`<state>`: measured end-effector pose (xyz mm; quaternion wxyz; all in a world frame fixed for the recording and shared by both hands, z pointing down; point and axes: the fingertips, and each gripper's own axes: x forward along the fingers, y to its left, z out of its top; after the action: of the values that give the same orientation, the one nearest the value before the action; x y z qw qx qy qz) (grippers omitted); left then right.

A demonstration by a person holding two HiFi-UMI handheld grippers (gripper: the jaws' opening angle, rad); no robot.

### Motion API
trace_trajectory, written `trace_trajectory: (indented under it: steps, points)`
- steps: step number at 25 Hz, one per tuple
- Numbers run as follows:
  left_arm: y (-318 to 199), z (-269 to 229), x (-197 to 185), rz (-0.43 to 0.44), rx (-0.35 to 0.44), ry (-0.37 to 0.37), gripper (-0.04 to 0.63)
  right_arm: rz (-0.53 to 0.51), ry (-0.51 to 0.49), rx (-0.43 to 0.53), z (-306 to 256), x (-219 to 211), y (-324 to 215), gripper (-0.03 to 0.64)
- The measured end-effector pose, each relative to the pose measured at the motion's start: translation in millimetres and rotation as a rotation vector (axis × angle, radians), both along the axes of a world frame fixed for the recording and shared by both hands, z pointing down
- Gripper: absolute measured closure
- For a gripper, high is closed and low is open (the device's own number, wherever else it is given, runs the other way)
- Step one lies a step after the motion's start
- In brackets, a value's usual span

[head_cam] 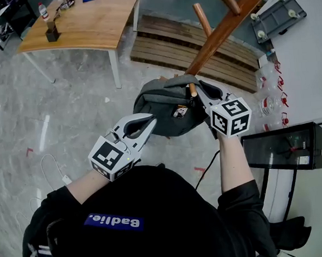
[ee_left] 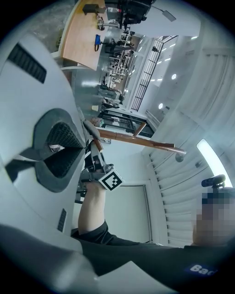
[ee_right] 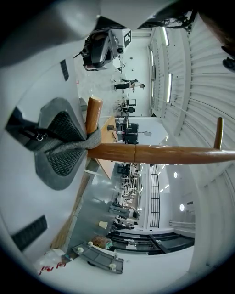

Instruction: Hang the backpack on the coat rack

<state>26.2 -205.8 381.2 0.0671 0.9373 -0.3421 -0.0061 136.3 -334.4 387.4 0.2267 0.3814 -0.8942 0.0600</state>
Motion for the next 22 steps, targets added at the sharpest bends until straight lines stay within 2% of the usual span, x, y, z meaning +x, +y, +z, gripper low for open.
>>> trace_trajectory:
  steps: [3,6,11,13,16,19,22]
  points:
    - [4,-1,-6,0.020,0.003,-0.001,0.587,0.031,0.024,0.039,2,0,0,0.561]
    - [10,-4,-15,0.055,0.013,0.004,0.588,0.062,0.098,0.099,1,0,5,0.545]
    - [26,-1,-23,0.171,0.003,0.023,0.586,0.118,0.267,0.239,-13,4,26,0.543]
    - [31,2,-24,0.203,-0.009,0.028,0.588,0.157,0.275,0.283,-20,6,44,0.543]
    - [39,1,-23,0.217,-0.005,0.034,0.588,0.197,0.190,0.334,-29,4,83,0.545]
    - [54,-4,-15,0.207,0.019,0.027,0.587,0.175,0.011,0.351,-26,-6,132,0.545]
    - [76,-6,-2,0.166,0.043,0.001,0.587,0.141,-0.176,0.306,-12,-11,180,0.568]
